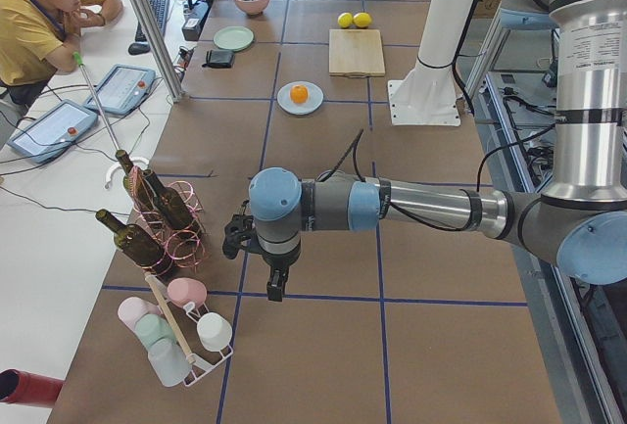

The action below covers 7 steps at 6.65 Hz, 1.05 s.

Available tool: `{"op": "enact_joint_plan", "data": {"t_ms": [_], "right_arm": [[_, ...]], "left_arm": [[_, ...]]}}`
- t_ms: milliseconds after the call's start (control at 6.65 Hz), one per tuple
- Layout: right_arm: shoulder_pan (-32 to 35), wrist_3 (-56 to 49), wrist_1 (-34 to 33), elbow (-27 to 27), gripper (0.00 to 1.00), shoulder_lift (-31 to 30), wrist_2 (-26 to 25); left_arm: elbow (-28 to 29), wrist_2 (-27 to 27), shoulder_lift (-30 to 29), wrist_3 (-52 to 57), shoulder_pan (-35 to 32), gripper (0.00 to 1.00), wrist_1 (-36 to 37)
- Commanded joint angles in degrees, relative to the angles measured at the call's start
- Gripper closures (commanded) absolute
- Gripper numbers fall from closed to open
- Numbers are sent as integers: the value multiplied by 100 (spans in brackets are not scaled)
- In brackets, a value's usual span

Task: Pick orange to plate

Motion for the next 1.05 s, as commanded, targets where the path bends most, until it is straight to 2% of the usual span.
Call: {"op": "enact_joint_plan", "data": {"t_ms": [0,903], "right_arm": [[3,23,4,-165,0,-65,27],[3,14,12,-288,0,-92,53]], "left_arm": [[-26,-15,2,2,-2,0,10],[1,-7,2,2,6,0,9]]}}
